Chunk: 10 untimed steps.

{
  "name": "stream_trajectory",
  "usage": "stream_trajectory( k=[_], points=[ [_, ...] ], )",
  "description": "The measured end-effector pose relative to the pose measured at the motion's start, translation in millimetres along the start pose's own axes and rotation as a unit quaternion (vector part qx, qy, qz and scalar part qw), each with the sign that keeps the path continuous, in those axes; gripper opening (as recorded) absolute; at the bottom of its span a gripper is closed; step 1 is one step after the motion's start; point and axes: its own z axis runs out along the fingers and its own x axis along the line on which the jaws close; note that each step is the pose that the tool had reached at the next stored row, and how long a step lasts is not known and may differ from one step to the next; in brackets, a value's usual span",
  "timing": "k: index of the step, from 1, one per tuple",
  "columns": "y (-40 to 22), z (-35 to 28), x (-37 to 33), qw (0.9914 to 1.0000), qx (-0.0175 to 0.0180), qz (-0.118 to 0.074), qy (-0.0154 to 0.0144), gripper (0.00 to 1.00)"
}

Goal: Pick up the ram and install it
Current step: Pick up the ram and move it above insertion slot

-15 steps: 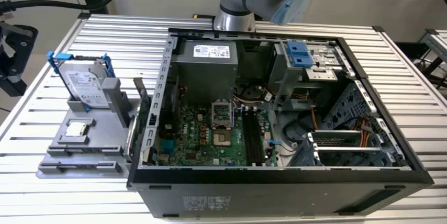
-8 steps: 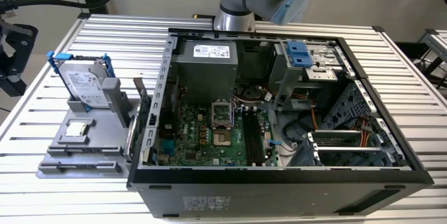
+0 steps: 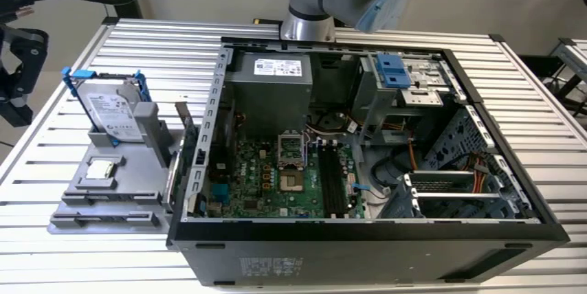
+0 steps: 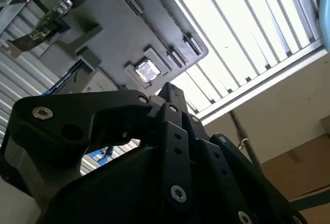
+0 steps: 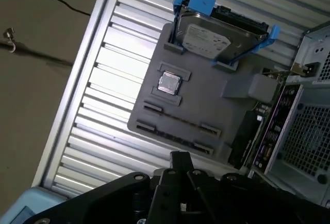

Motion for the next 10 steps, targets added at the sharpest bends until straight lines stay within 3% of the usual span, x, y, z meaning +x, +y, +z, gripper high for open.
stream_trajectory(
  k=[5,7,10],
  points=[
    [0.0,0.0,0.0,0.99897,-0.0008,-0.045,0.0021,0.0],
    [0.0,0.0,0.0,0.99801,-0.0011,-0.063,0.003,0.0],
    [0.0,0.0,0.0,0.9959,-0.0016,-0.09,0.0043,0.0]
  ],
)
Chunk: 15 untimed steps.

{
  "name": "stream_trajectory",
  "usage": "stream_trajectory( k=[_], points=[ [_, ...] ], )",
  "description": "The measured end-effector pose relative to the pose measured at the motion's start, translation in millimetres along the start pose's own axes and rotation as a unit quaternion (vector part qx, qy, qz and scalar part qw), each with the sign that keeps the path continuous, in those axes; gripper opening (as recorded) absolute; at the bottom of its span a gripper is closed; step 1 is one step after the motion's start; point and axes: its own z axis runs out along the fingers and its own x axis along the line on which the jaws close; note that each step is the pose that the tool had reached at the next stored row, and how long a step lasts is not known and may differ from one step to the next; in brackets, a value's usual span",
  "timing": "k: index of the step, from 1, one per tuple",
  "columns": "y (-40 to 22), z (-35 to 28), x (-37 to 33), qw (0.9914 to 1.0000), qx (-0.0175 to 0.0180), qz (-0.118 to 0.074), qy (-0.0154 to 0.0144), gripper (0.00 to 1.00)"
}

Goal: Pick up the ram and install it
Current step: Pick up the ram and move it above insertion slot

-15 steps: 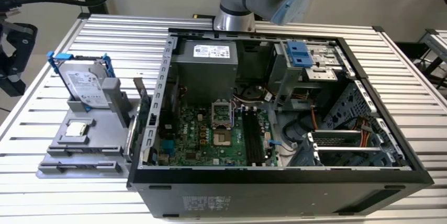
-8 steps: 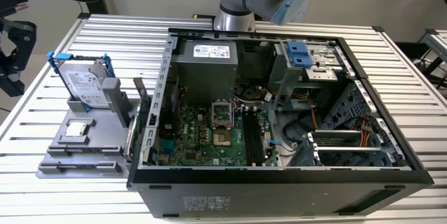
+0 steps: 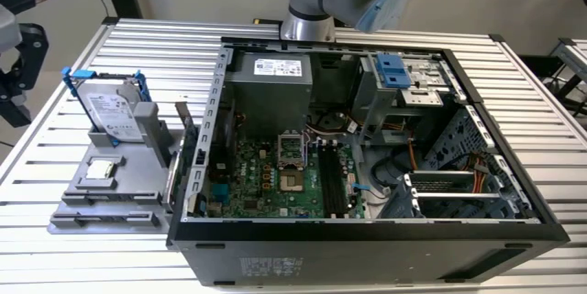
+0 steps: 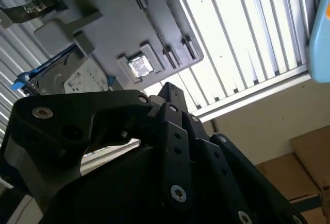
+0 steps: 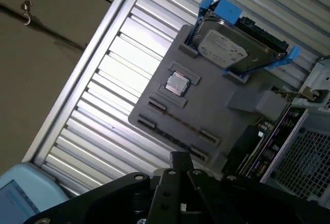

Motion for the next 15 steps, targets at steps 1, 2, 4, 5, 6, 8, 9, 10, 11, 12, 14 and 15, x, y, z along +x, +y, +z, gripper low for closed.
stream_trajectory(
  k=[1,2,4,5,6,8,9,10,11,12,14,15],
  points=[
    [0.0,0.0,0.0,0.99995,-0.0002,-0.01,0.0005,0.0],
    [0.0,0.0,0.0,0.99984,-0.0003,-0.018,0.0009,0.0],
    [0.0,0.0,0.0,0.99942,-0.0005,-0.034,0.0015,0.0],
    [0.0,0.0,0.0,0.99914,-0.0006,-0.041,0.0017,0.0],
    [0.0,0.0,0.0,0.99879,-0.0006,-0.049,0.0019,0.0],
    [0.0,0.0,0.0,0.99799,-0.0005,-0.063,0.0022,0.0],
    [0.0,0.0,0.0,0.99757,-0.0004,-0.07,0.0023,0.0],
    [-0.1,0.0,0.0,0.99719,-0.0002,-0.075,0.0023,0.0],
    [-0.1,0.0,0.0,0.99678,0.0001,-0.08,0.0024,0.0],
    [-0.2,0.0,-0.1,0.99633,0.0004,-0.086,0.0024,0.0],
    [0.0,0.0,0.0,0.99534,0.0013,-0.096,0.002,0.0],
    [0.0,-0.1,0.0,0.9948,0.0022,-0.102,0.0014,0.0]
  ],
)
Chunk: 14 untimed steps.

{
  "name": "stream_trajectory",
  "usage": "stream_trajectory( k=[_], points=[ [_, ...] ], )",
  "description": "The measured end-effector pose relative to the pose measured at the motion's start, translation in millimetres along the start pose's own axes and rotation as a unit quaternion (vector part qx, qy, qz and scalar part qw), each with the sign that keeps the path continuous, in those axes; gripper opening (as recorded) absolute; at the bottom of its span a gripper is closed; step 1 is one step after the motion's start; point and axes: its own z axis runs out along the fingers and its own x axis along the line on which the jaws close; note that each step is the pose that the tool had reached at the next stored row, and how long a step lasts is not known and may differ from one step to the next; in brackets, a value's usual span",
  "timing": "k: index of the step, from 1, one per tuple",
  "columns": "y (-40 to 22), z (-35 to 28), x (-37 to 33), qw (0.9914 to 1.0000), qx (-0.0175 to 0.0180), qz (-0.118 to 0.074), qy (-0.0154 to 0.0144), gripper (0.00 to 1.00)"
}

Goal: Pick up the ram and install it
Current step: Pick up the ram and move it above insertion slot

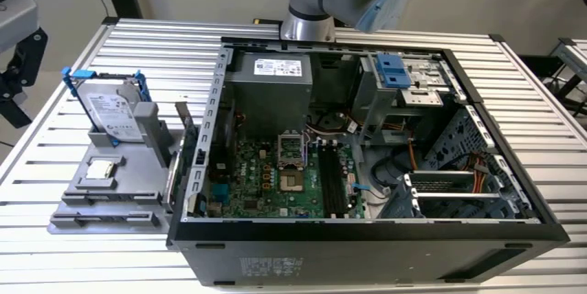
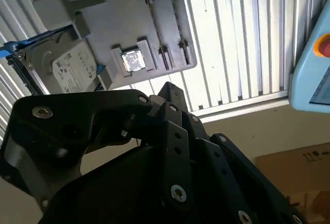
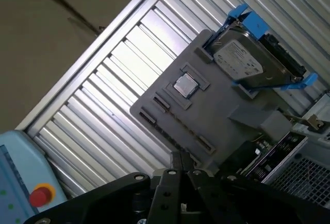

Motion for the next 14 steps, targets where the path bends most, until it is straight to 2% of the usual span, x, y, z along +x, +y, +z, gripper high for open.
stream_trajectory(
  k=[4,8,11,14],
  points=[
    [0.0,0.1,0.0,0.99974,0.0033,-0.022,-0.0023,0.0],
    [0.1,0.1,0.1,0.99882,0.003,-0.048,-0.0017,0.0],
    [0.1,0.1,0.1,0.99722,0.0024,-0.074,-0.0008,0.0],
    [0.0,0.1,0.0,0.99479,0.0016,-0.102,0.0001,0.0]
  ],
)
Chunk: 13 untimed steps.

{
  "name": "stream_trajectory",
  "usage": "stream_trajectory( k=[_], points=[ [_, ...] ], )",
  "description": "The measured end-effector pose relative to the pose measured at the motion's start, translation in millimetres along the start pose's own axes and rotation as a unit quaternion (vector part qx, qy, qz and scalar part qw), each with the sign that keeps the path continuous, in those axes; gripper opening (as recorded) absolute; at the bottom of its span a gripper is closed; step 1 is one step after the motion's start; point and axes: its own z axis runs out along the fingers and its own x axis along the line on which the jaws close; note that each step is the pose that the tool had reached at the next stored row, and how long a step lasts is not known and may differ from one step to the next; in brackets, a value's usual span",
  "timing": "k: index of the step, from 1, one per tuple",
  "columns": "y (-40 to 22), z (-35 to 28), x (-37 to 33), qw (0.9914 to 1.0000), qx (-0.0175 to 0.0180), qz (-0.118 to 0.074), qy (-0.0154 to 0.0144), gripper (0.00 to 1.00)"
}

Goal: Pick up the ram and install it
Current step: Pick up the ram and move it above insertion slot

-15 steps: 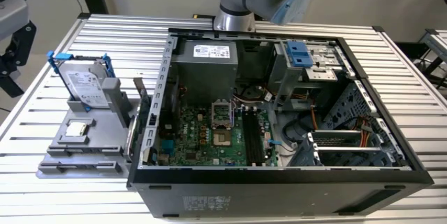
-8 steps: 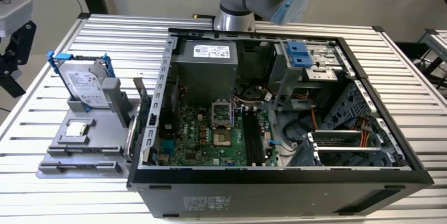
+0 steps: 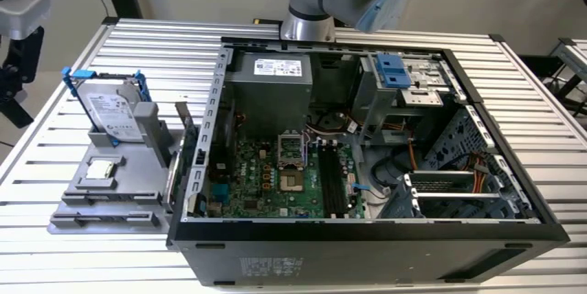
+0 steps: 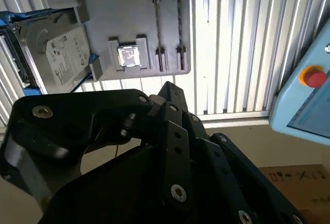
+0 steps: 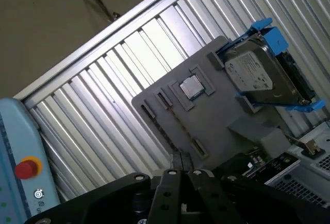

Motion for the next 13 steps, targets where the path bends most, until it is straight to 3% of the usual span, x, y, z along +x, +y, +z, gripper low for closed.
stream_trajectory(
  k=[5,9,13],
  points=[
    [0.0,0.0,0.0,0.99898,-0.0014,-0.045,0.0014,0.0],
    [-0.1,0.0,0.0,0.99688,-0.0016,-0.079,0.0018,0.0],
    [0.0,-0.1,-0.1,0.99431,0.0006,-0.106,0.0013,0.0]
  ],
)
